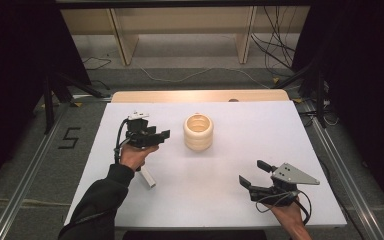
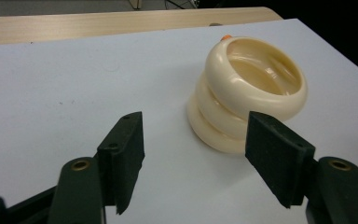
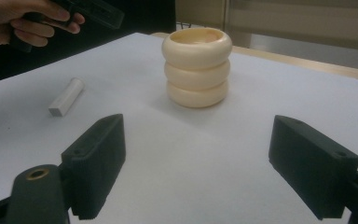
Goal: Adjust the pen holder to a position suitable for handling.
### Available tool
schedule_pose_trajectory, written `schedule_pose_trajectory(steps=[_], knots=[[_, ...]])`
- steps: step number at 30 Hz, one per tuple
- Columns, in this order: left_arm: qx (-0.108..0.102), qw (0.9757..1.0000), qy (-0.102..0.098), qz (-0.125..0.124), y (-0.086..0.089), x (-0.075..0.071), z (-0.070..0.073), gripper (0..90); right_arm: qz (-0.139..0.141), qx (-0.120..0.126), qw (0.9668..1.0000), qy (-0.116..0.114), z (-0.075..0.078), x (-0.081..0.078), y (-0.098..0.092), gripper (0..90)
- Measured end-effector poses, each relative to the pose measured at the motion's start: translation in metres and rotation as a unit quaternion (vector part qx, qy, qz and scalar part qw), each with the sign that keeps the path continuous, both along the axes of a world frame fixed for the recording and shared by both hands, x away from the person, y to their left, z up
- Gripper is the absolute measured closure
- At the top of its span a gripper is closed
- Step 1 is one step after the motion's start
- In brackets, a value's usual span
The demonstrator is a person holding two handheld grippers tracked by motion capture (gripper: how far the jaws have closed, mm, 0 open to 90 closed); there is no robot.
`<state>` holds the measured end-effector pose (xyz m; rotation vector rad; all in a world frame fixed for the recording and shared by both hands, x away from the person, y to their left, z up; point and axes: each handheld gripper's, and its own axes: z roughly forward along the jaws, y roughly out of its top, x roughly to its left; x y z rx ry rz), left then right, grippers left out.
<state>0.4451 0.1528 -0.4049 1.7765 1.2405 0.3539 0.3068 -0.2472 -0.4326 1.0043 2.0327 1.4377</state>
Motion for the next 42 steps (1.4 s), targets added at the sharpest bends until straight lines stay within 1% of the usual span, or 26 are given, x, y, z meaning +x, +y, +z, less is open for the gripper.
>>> schedule_pose_trajectory(steps=[1,6,9,16,20,24,27,30,35,38,42], knots=[[-0.003,1.0,-0.001,-0.001,0.002,-0.003,0.0,35.6,0.0,0.0,1.0,0.0,0.0,0.0,0.0,19.3],[0.001,1.0,-0.001,-0.007,0.009,-0.014,0.002,32.2,0.002,0.0,1.0,-0.002,0.0,0.0,0.001,19.3],[0.011,0.9999,-0.001,0.001,0.013,-0.018,0.004,30.5,0.001,0.0,1.0,-0.001,0.001,-0.001,0.001,19.3],[0.011,0.9999,0.001,0.006,0.02,-0.029,0.004,27.9,0.003,0.001,1.0,-0.001,0.0,0.0,0.002,19.2],[0.004,0.9999,-0.002,0.012,0.027,-0.035,0.004,26.4,0.003,0.001,1.0,-0.001,0.0,0.0,0.002,19.2],[0.001,0.9998,-0.004,0.017,0.034,-0.044,0.002,25.2,0.005,0.001,1.0,-0.001,0.0,0.0,0.003,19.2],[0.0,0.9997,-0.003,0.026,0.039,-0.05,0.002,24.6,0.004,0.0,1.0,0.001,0.0,0.0,0.003,19.2],[-0.005,0.9994,-0.006,0.033,0.042,-0.057,0.0,23.8,0.005,0.004,1.0,0.004,0.0,0.001,0.004,19.2],[-0.017,0.9993,-0.013,0.031,0.045,-0.071,-0.003,23.0,0.011,0.0,0.9999,0.002,0.0,0.001,0.008,19.1],[-0.012,0.9995,-0.014,0.026,0.045,-0.078,-0.005,22.4,0.012,0.002,0.9999,0.004,0.0,0.002,0.009,19.1],[0.003,0.9995,-0.008,0.031,0.044,-0.084,-0.007,21.6,0.013,0.0,0.9999,0.005,0.0,0.002,0.01,19.1]])
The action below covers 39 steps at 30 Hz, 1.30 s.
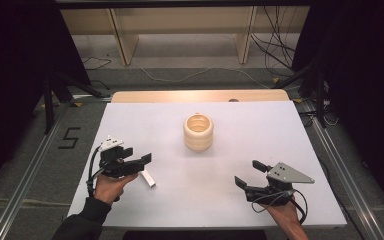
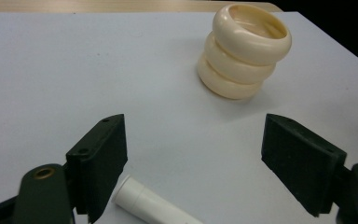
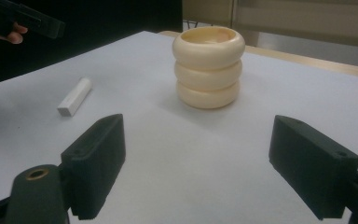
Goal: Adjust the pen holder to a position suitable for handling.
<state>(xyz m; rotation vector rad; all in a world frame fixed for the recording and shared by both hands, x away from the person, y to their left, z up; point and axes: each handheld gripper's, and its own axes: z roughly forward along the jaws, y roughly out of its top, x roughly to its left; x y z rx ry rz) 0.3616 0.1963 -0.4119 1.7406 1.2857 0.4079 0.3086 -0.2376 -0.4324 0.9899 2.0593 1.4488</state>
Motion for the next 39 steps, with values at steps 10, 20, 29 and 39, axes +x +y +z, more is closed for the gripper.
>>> schedule_pose_trajectory(steps=[10,20,29,39], knots=[[0.016,0.9994,0.022,0.02,-0.001,-0.006,-0.003,20.8,0.003,0.0,1.0,0.0,0.0,0.0,0.0,19.1],[0.009,0.9995,0.017,0.026,0.008,-0.013,-0.006,21.2,0.01,-0.002,0.9999,0.0,0.0,0.001,0.005,19.2],[0.004,0.9995,0.015,0.026,0.021,-0.02,-0.01,21.3,0.022,-0.005,0.9997,0.002,0.001,0.007,0.015,19.2],[0.009,0.9994,0.007,0.031,0.029,-0.027,-0.013,22.4,0.046,-0.005,0.9989,0.01,0.002,0.02,0.041,19.4]])
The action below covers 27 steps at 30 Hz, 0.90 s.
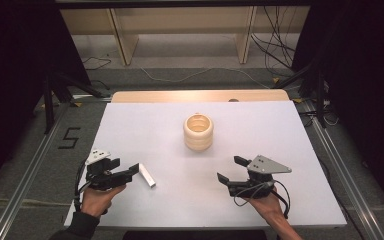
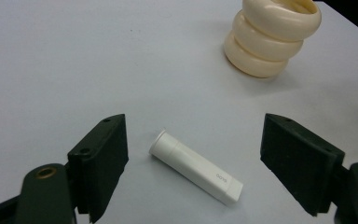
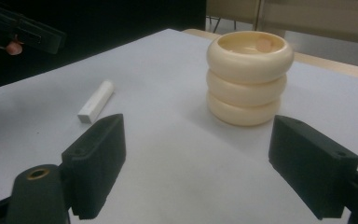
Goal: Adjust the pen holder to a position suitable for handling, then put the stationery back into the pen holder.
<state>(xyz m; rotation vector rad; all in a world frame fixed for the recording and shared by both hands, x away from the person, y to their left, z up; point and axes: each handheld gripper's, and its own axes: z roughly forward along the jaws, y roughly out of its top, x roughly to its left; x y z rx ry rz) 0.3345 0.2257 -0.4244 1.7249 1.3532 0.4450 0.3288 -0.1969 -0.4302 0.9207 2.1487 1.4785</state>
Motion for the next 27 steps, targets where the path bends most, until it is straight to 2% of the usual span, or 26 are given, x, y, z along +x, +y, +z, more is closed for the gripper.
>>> schedule_pose_trajectory(steps=[5,19,23,27], knots=[[0.009,1.0,-0.003,-0.001,0.003,-0.003,-0.002,23.1,0.012,-0.006,0.9999,0.004,-0.002,0.007,0.015,19.5],[0.034,0.9993,0.017,-0.005,0.006,-0.001,-0.012,27.4,0.028,-0.017,0.9994,0.006,-0.005,0.019,0.039,19.5],[0.047,0.9986,0.023,-0.008,0.006,0.001,-0.015,35.3,0.036,-0.014,0.9992,0.012,-0.006,0.023,0.046,20.7],[0.066,0.9974,0.025,-0.014,0.005,0.003,-0.02,50.6,0.043,-0.018,0.9988,0.014,-0.008,0.027,0.055,27.4]])
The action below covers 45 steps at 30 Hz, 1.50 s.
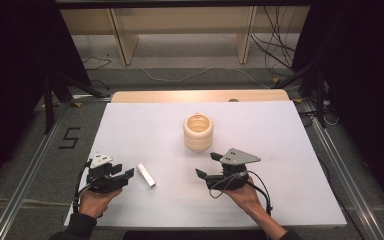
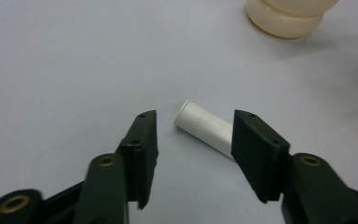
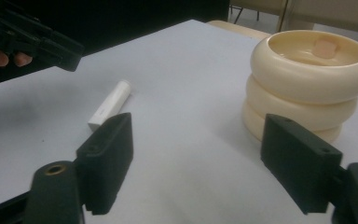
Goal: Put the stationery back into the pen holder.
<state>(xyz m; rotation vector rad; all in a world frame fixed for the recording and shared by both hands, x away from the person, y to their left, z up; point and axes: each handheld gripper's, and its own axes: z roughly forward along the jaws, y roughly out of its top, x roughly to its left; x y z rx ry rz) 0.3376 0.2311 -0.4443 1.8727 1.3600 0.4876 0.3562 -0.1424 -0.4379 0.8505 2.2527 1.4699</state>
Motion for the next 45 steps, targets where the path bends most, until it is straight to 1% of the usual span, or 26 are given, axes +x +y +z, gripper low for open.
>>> schedule_pose_trajectory(steps=[3,8,12,13,16,18,20,25,30,34,36,39,41,45], knots=[[0.001,1.0,0.005,-0.001,0.001,0.003,-0.003,60.4,0.007,0.002,0.9999,0.007,-0.002,0.004,0.006,34.5],[0.01,0.9999,0.007,-0.002,0.001,0.005,-0.004,75.7,0.013,0.001,0.9997,0.021,-0.006,0.011,0.016,41.7],[0.019,0.9997,0.018,0.003,0.0,0.01,-0.009,87.4,0.014,-0.004,0.9995,0.027,-0.009,0.015,0.024,49.2],[0.021,0.9996,0.02,0.002,0.0,0.012,-0.01,88.8,0.014,-0.005,0.9995,0.029,-0.01,0.016,0.026,51.7],[0.016,0.9995,0.026,0.0,0.0,0.014,-0.013,89.0,0.019,-0.011,0.9992,0.033,-0.012,0.019,0.033,58.1],[0.017,0.9993,0.032,-0.003,0.0,0.016,-0.015,89.1,0.024,-0.015,0.999,0.035,-0.013,0.02,0.039,62.7],[0.012,0.9992,0.038,-0.002,0.0,0.019,-0.018,89.1,0.032,-0.016,0.9984,0.043,-0.014,0.021,0.047,67.7],[0.016,0.9987,0.048,-0.003,-0.002,0.025,-0.022,89.1,0.056,-0.027,0.9964,0.057,-0.019,0.023,0.068,79.6],[0.021,0.9983,0.054,-0.001,-0.003,0.029,-0.026,89.1,0.069,-0.049,0.9938,0.071,-0.026,0.024,0.088,88.8],[0.023,0.998,0.059,0.001,-0.002,0.032,-0.028,89.1,0.082,-0.073,0.9907,0.081,-0.034,0.025,0.103,90.0],[0.023,0.9979,0.061,0.001,-0.003,0.034,-0.029,89.1,0.088,-0.084,0.9892,0.083,-0.037,0.025,0.109,90.0],[0.022,0.9979,0.06,0.003,-0.003,0.035,-0.029,89.1,0.093,-0.092,0.988,0.082,-0.041,0.024,0.116,90.0],[0.025,0.9977,0.064,0.002,-0.003,0.036,-0.03,89.1,0.096,-0.099,0.9871,0.082,-0.042,0.023,0.12,90.0],[0.025,0.9975,0.066,0.002,-0.003,0.039,-0.032,89.1,0.104,-0.105,0.9854,0.084,-0.045,0.023,0.128,90.0]])
